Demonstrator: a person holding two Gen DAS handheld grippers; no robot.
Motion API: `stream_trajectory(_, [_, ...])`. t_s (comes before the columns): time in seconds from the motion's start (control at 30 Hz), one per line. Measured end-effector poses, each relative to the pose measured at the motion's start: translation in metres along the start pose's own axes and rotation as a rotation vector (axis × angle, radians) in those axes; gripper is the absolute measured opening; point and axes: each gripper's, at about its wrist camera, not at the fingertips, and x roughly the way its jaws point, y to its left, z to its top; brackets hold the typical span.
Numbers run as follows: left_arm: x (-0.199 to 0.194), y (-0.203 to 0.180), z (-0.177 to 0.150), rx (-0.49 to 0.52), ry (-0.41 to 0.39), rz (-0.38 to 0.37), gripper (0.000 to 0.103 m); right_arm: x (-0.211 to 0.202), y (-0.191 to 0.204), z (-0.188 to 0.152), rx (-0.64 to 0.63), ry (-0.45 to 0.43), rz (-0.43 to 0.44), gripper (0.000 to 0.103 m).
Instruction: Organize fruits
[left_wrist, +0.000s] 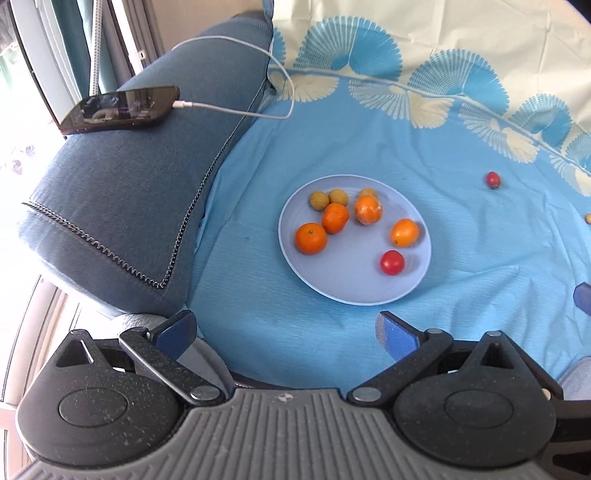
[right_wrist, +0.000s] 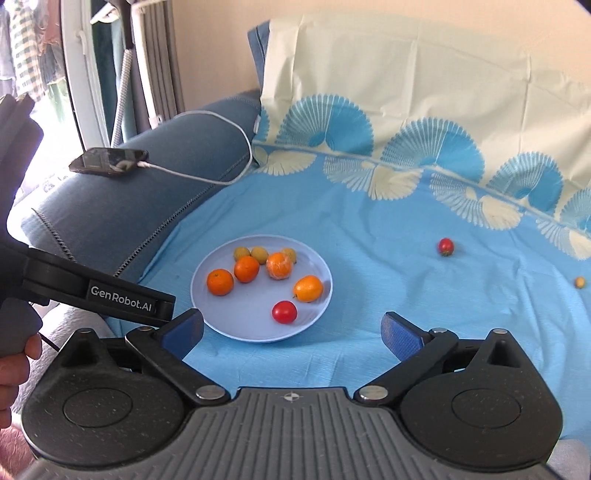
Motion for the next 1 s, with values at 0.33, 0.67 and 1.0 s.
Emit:
stream_trajectory(0.33, [-0.03,-0.009,-0.016,0.019,-0.058,-0.008,0.103,-0.041,0.001,-0.008,-0.023,-0.099,-0.026,0.102])
stream_trajectory(0.67, [-0.047,-0.012,-0.022,0.03,-0.092,-0.024,0.103,-0.063,-0.001,-0.013,-0.027,-0.154,-0.037,0.102])
stream_trajectory(1.0, [-0.051,-0.01,-0.023,0.036,-0.102,-0.021,0.103,-0.069,0.001,-0.015,-0.028,-0.173,-0.039,0.102])
